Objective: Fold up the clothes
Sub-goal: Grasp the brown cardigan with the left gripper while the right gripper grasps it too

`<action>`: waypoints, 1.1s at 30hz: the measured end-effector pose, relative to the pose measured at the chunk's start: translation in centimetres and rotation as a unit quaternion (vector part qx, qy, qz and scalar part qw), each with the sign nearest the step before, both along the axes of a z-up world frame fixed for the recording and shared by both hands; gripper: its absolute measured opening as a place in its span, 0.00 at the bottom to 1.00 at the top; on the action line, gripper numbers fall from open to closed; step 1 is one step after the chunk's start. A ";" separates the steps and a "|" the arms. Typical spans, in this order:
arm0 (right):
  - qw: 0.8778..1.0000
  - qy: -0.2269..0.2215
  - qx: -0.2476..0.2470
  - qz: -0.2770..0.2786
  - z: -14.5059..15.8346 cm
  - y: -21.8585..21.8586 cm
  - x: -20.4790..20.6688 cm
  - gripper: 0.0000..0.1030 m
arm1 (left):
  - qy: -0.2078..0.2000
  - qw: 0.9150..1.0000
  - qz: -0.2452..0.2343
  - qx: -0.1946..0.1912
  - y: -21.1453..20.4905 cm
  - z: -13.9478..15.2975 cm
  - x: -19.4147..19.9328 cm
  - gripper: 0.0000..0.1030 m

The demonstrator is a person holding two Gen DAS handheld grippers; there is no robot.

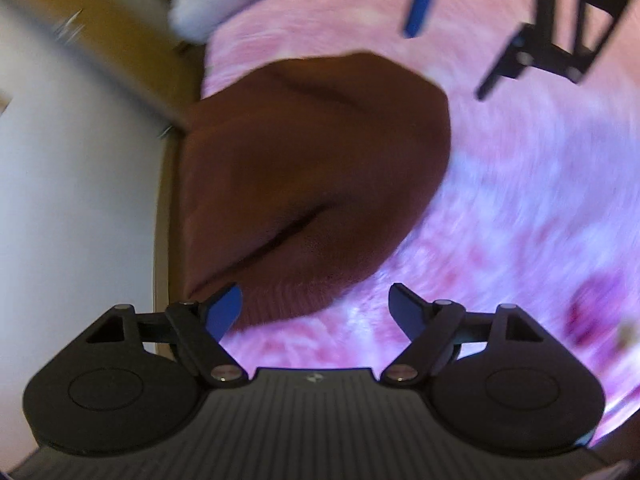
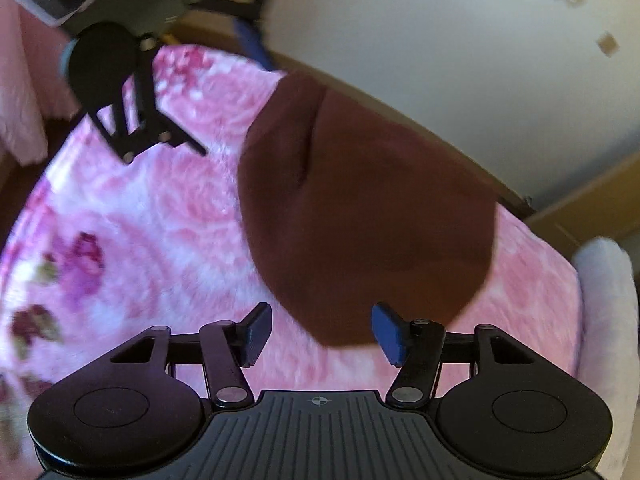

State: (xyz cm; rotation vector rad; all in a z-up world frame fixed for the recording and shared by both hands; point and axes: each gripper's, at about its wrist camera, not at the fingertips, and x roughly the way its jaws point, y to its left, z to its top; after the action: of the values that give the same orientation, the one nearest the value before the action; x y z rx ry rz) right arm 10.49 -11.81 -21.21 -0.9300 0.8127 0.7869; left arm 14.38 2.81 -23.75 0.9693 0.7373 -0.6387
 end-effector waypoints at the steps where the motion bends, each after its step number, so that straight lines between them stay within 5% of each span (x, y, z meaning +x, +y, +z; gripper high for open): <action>1: 1.000 -0.001 -0.005 0.008 -0.7 0.4 0.5 0.57 | -0.001 1.000 -0.025 0.011 0.1 -1.0 0.7 0.75; 8: 0.997 -0.008 -0.039 0.061 -5.6 2.8 3.7 0.57 | 0.009 0.997 -0.081 -0.007 1.1 -4.0 3.9 0.58; 11: 0.997 -0.008 -0.043 0.070 -6.8 3.3 5.1 0.57 | 0.018 0.997 -0.073 -0.031 1.6 -4.0 4.7 0.34; 12: 0.997 -0.004 -0.040 0.066 -6.8 3.2 5.6 0.57 | 0.018 0.997 -0.066 -0.037 1.6 -3.9 5.0 0.19; 13: 0.997 -0.001 -0.036 0.062 -6.8 3.0 6.0 0.50 | 0.017 0.997 -0.056 -0.041 1.6 -3.8 5.3 0.11; 14: 0.998 0.003 -0.033 0.058 -6.7 2.9 6.4 0.19 | 0.014 0.998 -0.047 -0.047 1.5 -3.5 5.6 0.09; 15: 0.998 0.003 -0.031 0.054 -6.6 2.8 6.8 0.09 | 0.012 0.998 -0.039 -0.053 1.5 -3.3 5.9 0.08; 21: 0.999 -0.033 0.030 0.009 -1.1 -0.1 8.1 0.08 | -0.032 0.991 0.013 -0.130 1.1 1.8 7.2 0.06; 25: 0.996 -0.075 0.048 -0.012 3.6 -5.0 4.9 0.07 | -0.076 0.982 -0.003 -0.171 -1.4 6.7 5.2 0.06; 33: 0.984 -0.146 0.074 -0.063 10.6 -16.5 -4.5 0.07 | -0.109 0.962 -0.108 -0.226 -12.8 12.2 -8.1 0.05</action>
State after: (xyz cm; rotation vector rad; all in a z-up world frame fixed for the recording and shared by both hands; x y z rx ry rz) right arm 6.03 -28.36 -10.61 -0.8280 0.5429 0.5757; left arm 6.30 -10.02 -11.53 0.6828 0.2697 -0.8328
